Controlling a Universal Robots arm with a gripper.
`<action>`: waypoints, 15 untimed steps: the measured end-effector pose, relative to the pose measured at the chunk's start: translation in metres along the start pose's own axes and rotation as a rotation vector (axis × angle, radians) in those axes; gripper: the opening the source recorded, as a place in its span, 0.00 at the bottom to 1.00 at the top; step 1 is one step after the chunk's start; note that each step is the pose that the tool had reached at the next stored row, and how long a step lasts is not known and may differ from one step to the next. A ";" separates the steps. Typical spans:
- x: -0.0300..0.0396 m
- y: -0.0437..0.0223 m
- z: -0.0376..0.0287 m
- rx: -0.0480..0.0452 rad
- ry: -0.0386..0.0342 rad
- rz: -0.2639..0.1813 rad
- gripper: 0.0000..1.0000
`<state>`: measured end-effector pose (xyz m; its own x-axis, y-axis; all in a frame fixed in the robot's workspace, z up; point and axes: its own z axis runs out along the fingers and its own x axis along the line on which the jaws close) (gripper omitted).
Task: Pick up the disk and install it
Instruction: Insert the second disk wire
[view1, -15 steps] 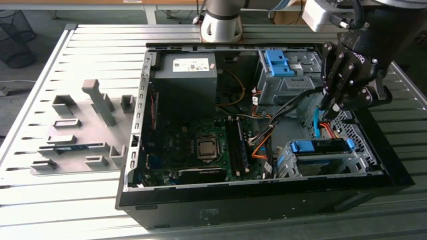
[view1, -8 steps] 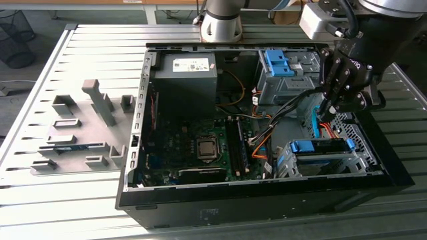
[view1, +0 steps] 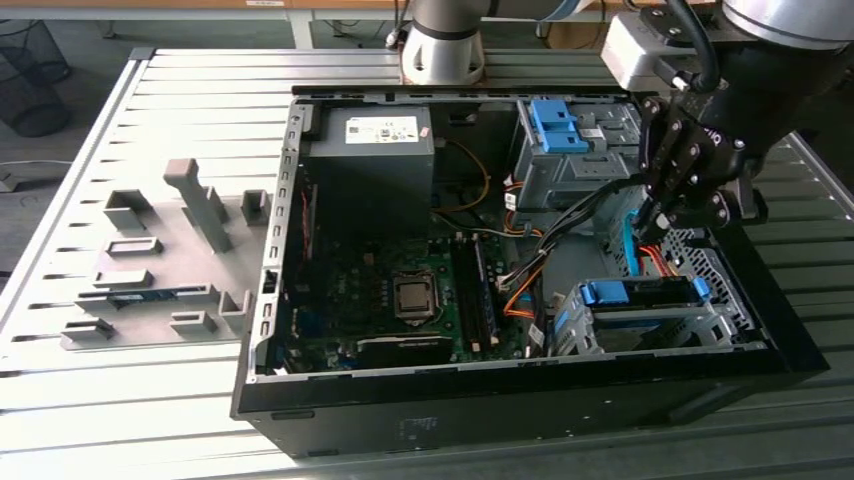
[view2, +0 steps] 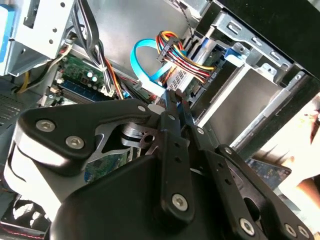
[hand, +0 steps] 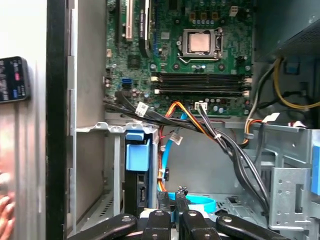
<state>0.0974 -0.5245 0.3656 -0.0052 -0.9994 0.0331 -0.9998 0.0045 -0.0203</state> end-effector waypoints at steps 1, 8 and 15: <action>0.0017 0.0000 0.0006 0.0000 -0.0077 0.000 0.16; 0.0125 0.0001 0.0090 0.0002 -0.0274 0.001 0.16; 0.0221 0.0002 0.0146 0.0013 -0.0305 0.001 0.16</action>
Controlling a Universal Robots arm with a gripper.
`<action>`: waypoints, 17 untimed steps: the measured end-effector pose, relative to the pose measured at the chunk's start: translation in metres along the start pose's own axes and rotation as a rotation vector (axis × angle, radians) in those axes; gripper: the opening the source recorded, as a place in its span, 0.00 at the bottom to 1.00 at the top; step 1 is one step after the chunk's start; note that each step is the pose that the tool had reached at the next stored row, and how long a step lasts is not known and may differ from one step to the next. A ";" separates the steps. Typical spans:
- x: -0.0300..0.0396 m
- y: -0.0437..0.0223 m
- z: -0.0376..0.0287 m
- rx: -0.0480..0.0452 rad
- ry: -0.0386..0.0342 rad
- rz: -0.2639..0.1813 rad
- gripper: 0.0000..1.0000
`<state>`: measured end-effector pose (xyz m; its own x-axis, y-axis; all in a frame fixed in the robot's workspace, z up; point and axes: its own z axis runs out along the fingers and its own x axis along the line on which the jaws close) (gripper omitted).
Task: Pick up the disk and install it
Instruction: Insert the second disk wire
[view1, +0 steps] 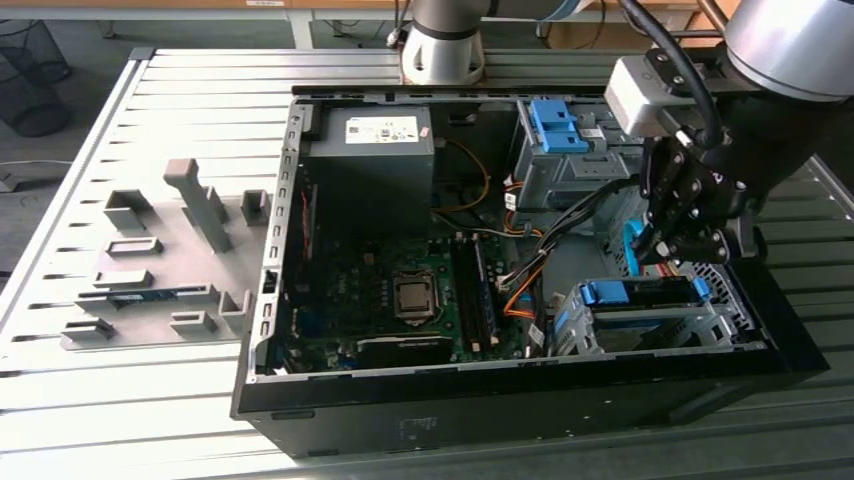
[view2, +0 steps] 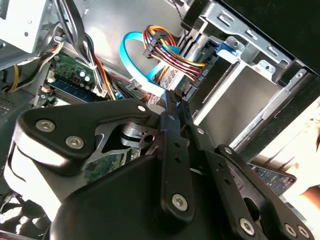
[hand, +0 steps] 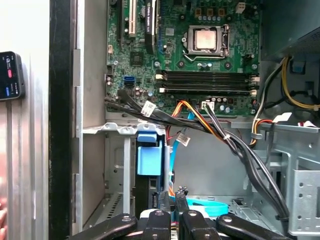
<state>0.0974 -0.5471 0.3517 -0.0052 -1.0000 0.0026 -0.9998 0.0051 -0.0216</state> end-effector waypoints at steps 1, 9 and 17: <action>0.0012 0.0000 0.0006 0.0003 -0.0002 0.000 0.16; 0.0033 0.0000 0.0017 0.0005 -0.0006 0.000 0.16; 0.0102 0.0000 0.0045 0.0001 -0.0574 0.001 0.16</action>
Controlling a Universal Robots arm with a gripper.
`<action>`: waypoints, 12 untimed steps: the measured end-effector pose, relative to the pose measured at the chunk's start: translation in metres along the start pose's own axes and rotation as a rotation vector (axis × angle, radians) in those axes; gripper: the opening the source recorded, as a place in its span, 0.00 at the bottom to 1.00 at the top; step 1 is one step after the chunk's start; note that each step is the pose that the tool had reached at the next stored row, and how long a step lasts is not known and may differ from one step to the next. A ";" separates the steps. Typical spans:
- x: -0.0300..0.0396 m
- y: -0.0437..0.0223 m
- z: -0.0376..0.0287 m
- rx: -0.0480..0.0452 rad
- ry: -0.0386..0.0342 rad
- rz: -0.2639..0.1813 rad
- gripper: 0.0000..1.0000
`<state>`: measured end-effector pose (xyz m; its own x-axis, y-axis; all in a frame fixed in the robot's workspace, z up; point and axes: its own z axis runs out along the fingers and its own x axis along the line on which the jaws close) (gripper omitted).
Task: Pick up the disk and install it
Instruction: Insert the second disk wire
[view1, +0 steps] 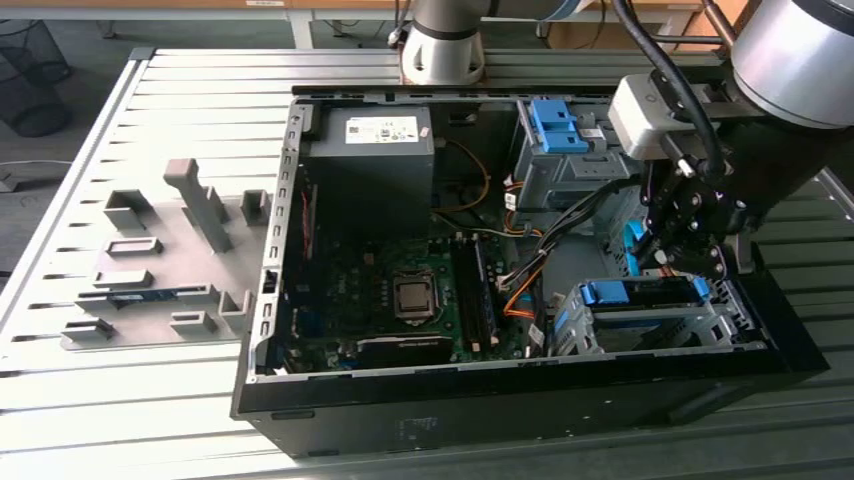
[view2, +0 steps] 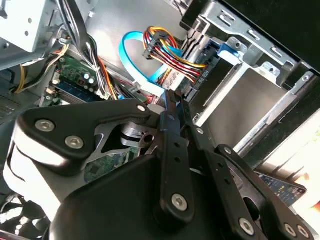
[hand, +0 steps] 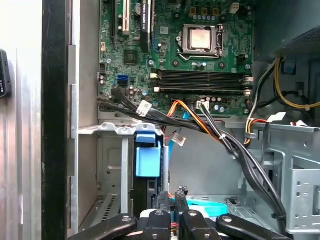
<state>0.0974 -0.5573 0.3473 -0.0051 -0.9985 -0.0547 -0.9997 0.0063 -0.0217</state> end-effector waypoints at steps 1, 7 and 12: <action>0.0012 0.0000 0.0006 0.0000 0.0000 0.000 0.16; 0.0106 0.0001 0.0036 0.0001 -0.0002 0.000 0.16; 0.0111 -0.0022 0.0060 0.0000 -0.0002 0.000 0.16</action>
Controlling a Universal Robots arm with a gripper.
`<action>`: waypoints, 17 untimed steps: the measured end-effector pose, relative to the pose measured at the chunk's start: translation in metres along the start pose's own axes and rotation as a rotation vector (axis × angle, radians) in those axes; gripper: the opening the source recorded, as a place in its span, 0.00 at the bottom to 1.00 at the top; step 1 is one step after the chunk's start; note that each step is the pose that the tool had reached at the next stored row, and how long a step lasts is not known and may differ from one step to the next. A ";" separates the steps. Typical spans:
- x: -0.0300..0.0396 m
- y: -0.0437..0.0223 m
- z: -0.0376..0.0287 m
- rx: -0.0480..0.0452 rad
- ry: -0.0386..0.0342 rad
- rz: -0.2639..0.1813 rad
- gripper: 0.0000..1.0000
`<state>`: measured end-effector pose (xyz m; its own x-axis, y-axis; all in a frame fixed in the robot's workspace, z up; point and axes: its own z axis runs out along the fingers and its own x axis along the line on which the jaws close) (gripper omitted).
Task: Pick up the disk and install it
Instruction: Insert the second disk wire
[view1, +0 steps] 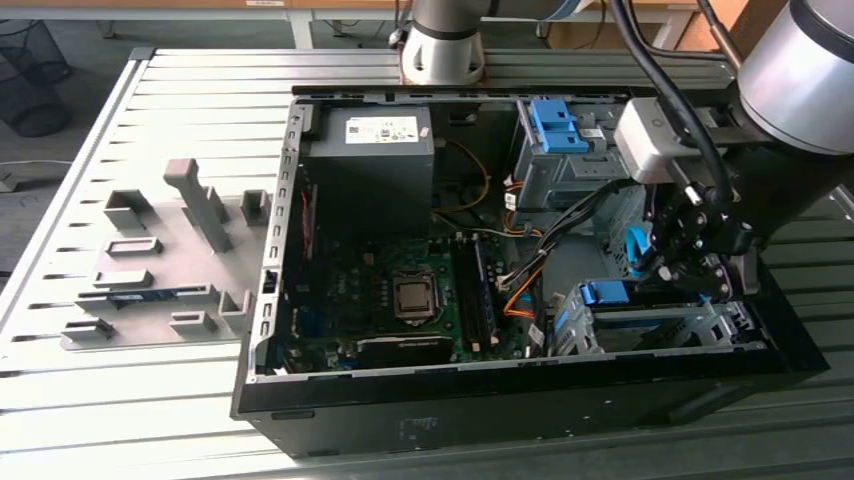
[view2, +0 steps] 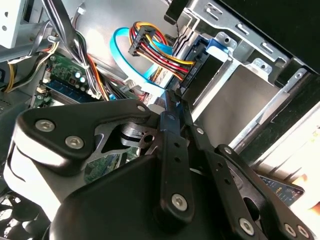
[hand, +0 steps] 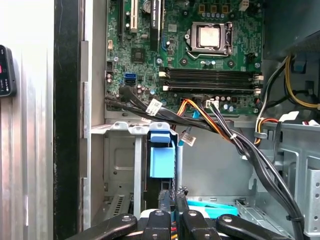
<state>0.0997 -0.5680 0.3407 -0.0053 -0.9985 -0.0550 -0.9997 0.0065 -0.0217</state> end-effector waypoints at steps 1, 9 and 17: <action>0.0000 -0.0003 0.0004 0.0000 0.0001 0.000 0.16; 0.0003 -0.0008 0.0041 0.0000 0.0002 0.000 0.16; 0.0003 -0.0013 0.0055 0.0000 -0.0001 0.000 0.16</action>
<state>0.1010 -0.5680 0.3353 -0.0053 -0.9985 -0.0551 -0.9997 0.0065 -0.0217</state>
